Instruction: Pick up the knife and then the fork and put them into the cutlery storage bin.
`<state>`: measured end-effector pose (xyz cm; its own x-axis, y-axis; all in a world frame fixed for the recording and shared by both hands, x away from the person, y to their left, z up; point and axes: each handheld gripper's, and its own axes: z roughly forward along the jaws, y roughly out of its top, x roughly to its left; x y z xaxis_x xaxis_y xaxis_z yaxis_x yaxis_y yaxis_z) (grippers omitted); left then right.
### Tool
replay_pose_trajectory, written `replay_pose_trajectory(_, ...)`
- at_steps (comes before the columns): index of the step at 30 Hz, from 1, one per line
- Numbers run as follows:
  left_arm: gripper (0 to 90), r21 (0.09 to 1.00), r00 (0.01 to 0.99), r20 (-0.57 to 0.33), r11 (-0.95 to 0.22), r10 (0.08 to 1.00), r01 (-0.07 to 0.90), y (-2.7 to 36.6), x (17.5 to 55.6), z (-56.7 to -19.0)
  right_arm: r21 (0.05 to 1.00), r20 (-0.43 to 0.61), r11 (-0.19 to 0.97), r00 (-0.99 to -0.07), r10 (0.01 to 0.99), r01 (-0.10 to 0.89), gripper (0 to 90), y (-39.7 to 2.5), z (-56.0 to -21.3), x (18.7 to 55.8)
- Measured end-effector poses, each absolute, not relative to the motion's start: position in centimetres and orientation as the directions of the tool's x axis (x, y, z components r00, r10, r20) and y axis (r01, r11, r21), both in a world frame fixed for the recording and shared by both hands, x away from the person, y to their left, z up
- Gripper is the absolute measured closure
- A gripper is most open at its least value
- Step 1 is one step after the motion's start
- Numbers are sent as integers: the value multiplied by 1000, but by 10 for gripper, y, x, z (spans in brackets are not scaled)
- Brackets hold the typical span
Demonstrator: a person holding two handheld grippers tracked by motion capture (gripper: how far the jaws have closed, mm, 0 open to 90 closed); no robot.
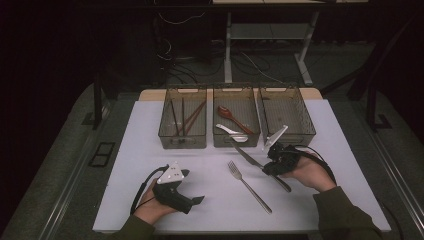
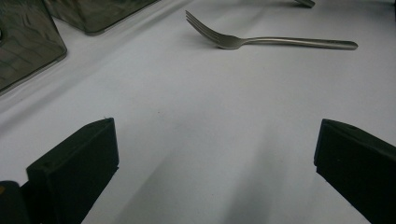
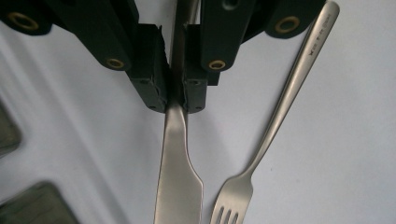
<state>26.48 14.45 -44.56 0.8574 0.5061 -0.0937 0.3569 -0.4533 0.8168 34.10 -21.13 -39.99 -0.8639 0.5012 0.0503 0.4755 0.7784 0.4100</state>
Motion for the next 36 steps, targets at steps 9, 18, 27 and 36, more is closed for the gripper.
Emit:
replay_pose_trajectory(9, 0, 817, 857, -95, -453, 507, 358, 144, 265, -446, 521, 95, 684, -830, 549, 512, 800, -227, -397, 344)
replay_pose_trajectory(18, 0, 817, 856, -96, -451, 508, 359, 145, 265, -446, 587, 99, 636, -824, 558, 502, 800, -235, -394, 344)
replay_pose_trajectory(27, 0, 817, 856, -96, -452, 507, 359, 145, 265, -446, 660, 117, 561, -806, 581, 500, 800, -246, -389, 346)
replay_pose_trajectory(36, 0, 816, 857, -97, -452, 507, 360, 145, 265, -446, 730, 161, 459, -781, 603, 506, 800, -262, -384, 348)
